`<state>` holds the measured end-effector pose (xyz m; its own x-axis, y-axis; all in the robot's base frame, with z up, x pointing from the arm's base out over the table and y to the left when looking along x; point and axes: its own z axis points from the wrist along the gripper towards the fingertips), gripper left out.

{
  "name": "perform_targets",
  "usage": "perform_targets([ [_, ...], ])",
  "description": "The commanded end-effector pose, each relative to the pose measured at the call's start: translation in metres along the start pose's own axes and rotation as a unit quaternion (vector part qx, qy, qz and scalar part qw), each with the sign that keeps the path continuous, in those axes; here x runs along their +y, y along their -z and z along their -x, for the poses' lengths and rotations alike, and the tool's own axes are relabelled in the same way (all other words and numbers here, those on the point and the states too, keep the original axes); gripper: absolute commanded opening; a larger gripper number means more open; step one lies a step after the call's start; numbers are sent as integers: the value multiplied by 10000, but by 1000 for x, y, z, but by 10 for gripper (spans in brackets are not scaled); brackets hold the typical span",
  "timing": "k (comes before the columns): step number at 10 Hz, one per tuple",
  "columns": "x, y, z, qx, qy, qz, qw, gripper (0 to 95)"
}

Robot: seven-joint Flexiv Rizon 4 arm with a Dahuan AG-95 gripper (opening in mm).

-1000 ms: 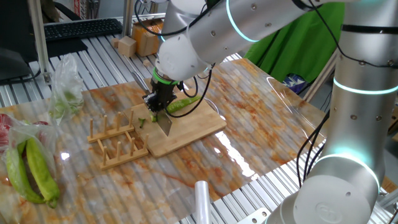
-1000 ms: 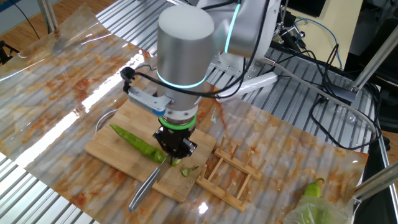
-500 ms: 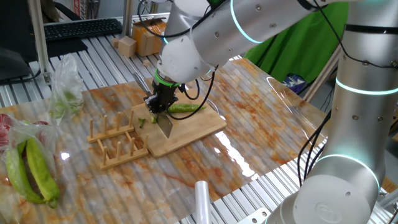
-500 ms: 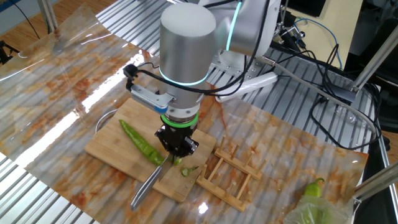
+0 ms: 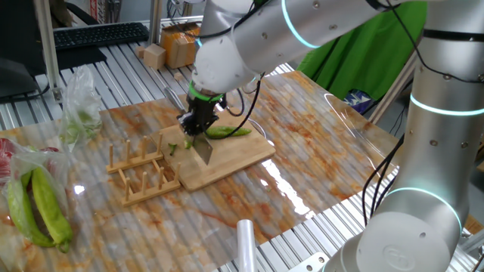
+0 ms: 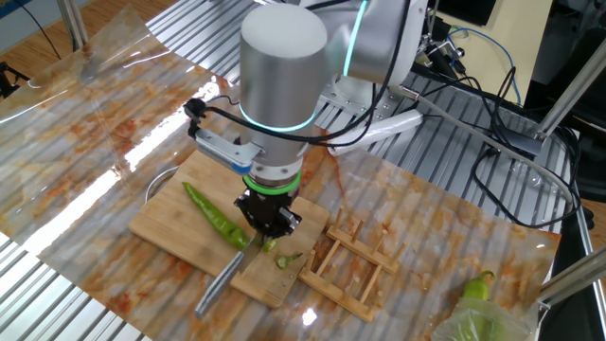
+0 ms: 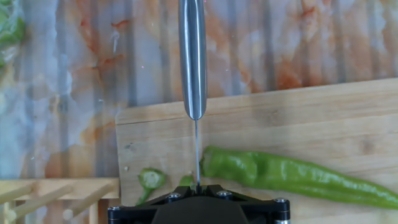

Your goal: Chop the chili peppers

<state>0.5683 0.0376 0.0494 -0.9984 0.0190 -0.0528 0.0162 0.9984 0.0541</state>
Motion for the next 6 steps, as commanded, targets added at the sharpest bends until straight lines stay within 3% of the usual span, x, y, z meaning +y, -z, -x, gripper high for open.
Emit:
perform_targets([
  [1,-2,7,1,93,-138,45,9999,0],
  [5,-6,23,7,225,-334,252,9989,0],
  [6,-6,28,9,239,-350,243,9988,0],
])
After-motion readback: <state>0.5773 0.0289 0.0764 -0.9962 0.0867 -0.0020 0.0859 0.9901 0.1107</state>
